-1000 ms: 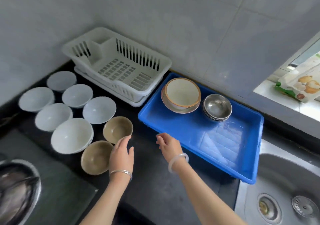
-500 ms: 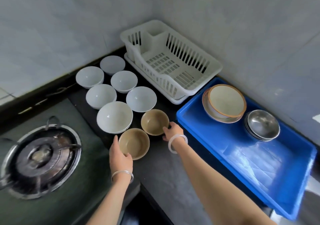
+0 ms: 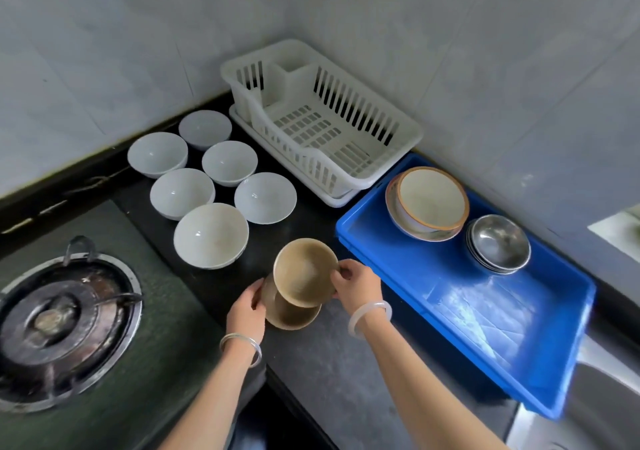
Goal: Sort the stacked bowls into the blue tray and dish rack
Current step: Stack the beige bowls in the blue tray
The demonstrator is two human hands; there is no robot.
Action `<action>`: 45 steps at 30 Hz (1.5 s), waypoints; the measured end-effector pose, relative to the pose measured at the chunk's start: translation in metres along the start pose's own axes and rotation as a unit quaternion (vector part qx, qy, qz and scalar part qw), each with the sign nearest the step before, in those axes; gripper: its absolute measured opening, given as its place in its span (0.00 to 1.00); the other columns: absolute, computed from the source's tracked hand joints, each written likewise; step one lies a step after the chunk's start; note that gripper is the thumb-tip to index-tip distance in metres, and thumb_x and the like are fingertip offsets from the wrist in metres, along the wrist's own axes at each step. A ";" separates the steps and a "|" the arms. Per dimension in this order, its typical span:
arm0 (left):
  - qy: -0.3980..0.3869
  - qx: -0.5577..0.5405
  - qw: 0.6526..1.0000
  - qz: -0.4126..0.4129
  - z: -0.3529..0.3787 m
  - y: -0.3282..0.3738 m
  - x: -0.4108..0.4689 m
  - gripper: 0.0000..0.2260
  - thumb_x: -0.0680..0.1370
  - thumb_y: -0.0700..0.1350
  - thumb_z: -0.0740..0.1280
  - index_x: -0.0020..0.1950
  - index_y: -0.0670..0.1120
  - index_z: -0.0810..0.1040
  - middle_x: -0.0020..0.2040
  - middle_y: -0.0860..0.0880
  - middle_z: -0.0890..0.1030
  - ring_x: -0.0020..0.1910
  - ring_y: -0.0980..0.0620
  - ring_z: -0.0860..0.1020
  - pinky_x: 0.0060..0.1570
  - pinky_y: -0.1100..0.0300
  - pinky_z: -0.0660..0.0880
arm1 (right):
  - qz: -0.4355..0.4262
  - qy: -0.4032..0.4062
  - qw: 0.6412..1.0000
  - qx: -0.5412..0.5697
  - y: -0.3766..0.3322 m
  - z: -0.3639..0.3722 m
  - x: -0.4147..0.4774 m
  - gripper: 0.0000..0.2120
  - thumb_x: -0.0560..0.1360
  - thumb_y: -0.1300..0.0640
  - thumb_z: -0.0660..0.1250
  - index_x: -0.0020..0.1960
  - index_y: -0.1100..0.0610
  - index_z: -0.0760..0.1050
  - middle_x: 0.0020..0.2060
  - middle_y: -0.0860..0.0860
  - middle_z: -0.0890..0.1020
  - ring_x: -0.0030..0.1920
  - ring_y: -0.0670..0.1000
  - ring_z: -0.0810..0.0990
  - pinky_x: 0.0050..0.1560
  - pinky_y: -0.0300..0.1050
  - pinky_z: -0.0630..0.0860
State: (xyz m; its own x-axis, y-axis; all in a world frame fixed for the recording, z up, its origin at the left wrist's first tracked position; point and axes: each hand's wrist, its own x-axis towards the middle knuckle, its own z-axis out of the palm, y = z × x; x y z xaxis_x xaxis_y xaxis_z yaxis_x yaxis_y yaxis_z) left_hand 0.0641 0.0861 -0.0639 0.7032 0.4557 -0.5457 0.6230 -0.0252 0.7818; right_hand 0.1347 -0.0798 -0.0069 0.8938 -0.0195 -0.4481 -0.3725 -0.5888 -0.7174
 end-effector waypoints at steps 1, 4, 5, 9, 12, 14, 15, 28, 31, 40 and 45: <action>-0.008 -0.054 0.998 -0.027 0.003 0.001 -0.001 0.16 0.78 0.36 0.58 0.64 0.45 0.74 0.61 0.44 0.78 0.57 0.45 0.77 0.62 0.50 0.72 | 0.000 0.000 1.000 -0.011 0.003 0.000 -0.004 0.05 0.77 0.56 0.62 0.51 0.51 0.75 0.40 0.48 0.79 0.37 0.46 0.82 0.39 0.38 0.78; -0.002 -0.155 0.986 -0.067 0.008 0.001 -0.005 0.12 0.79 0.40 0.58 0.60 0.42 0.76 0.56 0.43 0.78 0.52 0.47 0.77 0.54 0.54 0.75 | 0.011 0.005 0.999 -0.039 0.010 0.004 -0.012 0.06 0.76 0.55 0.63 0.52 0.52 0.76 0.40 0.48 0.80 0.37 0.48 0.82 0.40 0.39 0.79; 0.000 -0.177 0.981 -0.075 0.008 0.001 -0.006 0.12 0.79 0.42 0.58 0.59 0.41 0.76 0.55 0.42 0.78 0.52 0.47 0.77 0.52 0.54 0.75 | 0.013 0.007 0.999 -0.048 0.012 0.006 -0.013 0.06 0.76 0.55 0.63 0.52 0.52 0.76 0.41 0.48 0.80 0.38 0.49 0.82 0.41 0.39 0.79; -0.002 -0.180 0.981 -0.071 0.006 0.001 -0.010 0.10 0.79 0.42 0.60 0.55 0.40 0.77 0.52 0.41 0.79 0.45 0.50 0.78 0.51 0.55 0.75 | 0.014 0.008 0.997 -0.071 0.014 0.016 -0.015 0.07 0.76 0.54 0.64 0.54 0.52 0.76 0.42 0.48 0.79 0.41 0.49 0.81 0.42 0.38 0.77; -0.013 -0.144 0.988 -0.051 0.006 0.000 -0.014 0.12 0.78 0.39 0.62 0.60 0.39 0.76 0.54 0.41 0.79 0.48 0.49 0.78 0.52 0.56 0.75 | 0.018 0.004 0.996 -0.083 0.016 0.021 -0.014 0.08 0.77 0.54 0.64 0.55 0.52 0.75 0.42 0.47 0.78 0.41 0.48 0.80 0.42 0.38 0.76; -0.019 -0.107 0.994 -0.033 0.005 -0.001 -0.014 0.13 0.77 0.37 0.63 0.61 0.40 0.76 0.54 0.41 0.80 0.50 0.47 0.78 0.52 0.56 0.75 | 0.019 0.006 0.995 -0.096 0.018 0.023 -0.014 0.08 0.77 0.55 0.63 0.55 0.52 0.75 0.44 0.47 0.78 0.40 0.48 0.78 0.41 0.37 0.75; -0.023 -0.091 0.995 -0.029 0.005 -0.001 -0.014 0.13 0.77 0.36 0.62 0.61 0.40 0.76 0.54 0.41 0.80 0.51 0.47 0.78 0.52 0.56 0.76 | 0.017 0.009 0.994 -0.104 0.019 0.024 -0.014 0.08 0.77 0.55 0.63 0.56 0.52 0.75 0.45 0.48 0.79 0.41 0.48 0.77 0.41 0.37 0.74; -0.018 -0.039 0.999 0.012 0.018 0.035 -0.019 0.10 0.76 0.38 0.62 0.54 0.45 0.80 0.46 0.46 0.82 0.45 0.50 0.80 0.48 0.55 0.79 | 0.076 -0.019 0.992 0.098 0.027 0.000 -0.007 0.13 0.78 0.57 0.62 0.62 0.53 0.74 0.48 0.47 0.78 0.41 0.46 0.80 0.43 0.39 0.80; -0.047 -0.030 0.997 0.055 0.032 0.064 -0.024 0.08 0.76 0.40 0.63 0.50 0.48 0.80 0.42 0.50 0.81 0.42 0.55 0.79 0.43 0.60 0.78 | 0.052 0.021 0.987 0.148 0.025 -0.027 -0.006 0.11 0.78 0.56 0.62 0.60 0.53 0.75 0.48 0.50 0.80 0.42 0.46 0.81 0.44 0.42 0.82; -0.200 0.014 0.974 0.109 0.138 0.142 -0.045 0.08 0.76 0.39 0.63 0.52 0.44 0.80 0.49 0.44 0.83 0.49 0.46 0.81 0.54 0.50 0.79 | 0.042 0.180 0.953 0.239 0.060 -0.136 0.004 0.07 0.77 0.58 0.61 0.48 0.53 0.77 0.40 0.53 0.80 0.35 0.47 0.79 0.35 0.37 0.79; -0.290 0.035 0.951 0.099 0.211 0.154 -0.065 0.10 0.76 0.37 0.63 0.55 0.44 0.79 0.52 0.42 0.82 0.51 0.44 0.80 0.55 0.49 0.78 | 0.095 0.261 0.924 0.262 0.107 -0.184 0.000 0.07 0.76 0.60 0.61 0.49 0.56 0.78 0.36 0.48 0.79 0.34 0.46 0.79 0.43 0.49 0.81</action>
State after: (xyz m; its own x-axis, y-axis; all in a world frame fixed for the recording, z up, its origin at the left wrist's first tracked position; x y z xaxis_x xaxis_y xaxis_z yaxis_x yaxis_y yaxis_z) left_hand 0.1864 -0.1347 0.0280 0.8674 -0.1303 -0.4803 0.4655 -0.1286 0.8757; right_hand 0.1412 -0.2910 0.0144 0.7480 -0.5493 -0.3726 -0.4831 -0.0656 -0.8731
